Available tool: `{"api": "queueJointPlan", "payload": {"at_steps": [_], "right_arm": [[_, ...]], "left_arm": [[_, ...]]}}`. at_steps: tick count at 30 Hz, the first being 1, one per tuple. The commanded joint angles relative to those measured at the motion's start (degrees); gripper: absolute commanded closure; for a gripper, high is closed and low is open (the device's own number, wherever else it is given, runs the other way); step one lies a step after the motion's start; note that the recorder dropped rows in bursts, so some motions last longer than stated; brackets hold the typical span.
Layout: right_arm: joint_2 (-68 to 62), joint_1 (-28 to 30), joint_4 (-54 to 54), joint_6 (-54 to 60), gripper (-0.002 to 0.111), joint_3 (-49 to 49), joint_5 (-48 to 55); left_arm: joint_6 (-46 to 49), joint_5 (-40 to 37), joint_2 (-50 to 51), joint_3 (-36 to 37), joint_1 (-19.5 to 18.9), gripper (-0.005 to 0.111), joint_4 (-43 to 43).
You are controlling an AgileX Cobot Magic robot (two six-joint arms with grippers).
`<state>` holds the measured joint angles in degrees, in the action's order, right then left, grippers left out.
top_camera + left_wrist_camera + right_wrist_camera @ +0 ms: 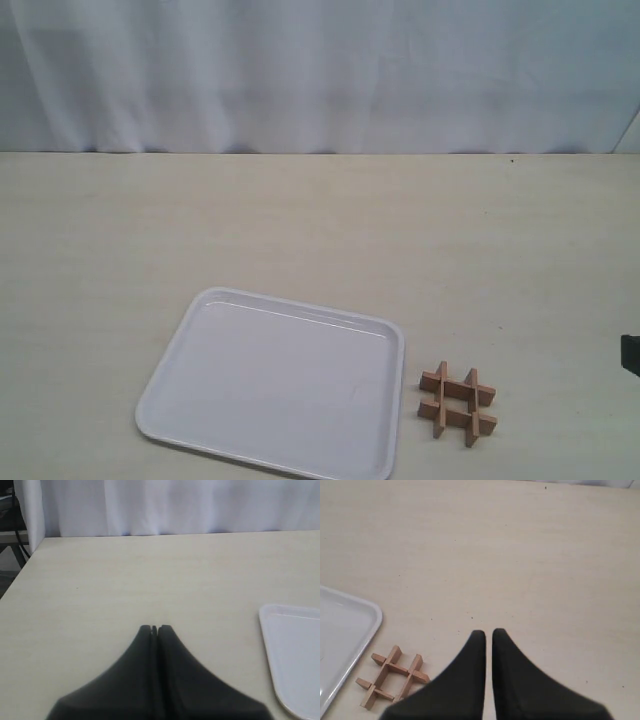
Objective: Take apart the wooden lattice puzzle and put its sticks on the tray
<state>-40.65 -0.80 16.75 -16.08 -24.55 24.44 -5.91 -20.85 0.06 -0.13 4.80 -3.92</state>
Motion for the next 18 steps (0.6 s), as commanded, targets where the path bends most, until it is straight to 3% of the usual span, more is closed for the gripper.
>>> {"api": "queueJointPlan", "payload": {"at_steps": [1,11,18], "right_arm": [[-3.33,-0.05,-2.7,-0.09,0.104,-1.08,-0.05],[-14.4,-7.99,-1.66,3.09,0.104,-3.89,6.8],[-23.15,-9.36,-2.08,3.09,0.104,-6.66,11.87]], "left_arm": [[0.04,0.53,-0.06,0.13,-0.05,0.107,-0.17],[0.04,0.53,-0.06,0.13,-0.05,0.107,-0.17],[0.04,0.53,-0.06,0.13,-0.05,0.107,-0.17]]}}
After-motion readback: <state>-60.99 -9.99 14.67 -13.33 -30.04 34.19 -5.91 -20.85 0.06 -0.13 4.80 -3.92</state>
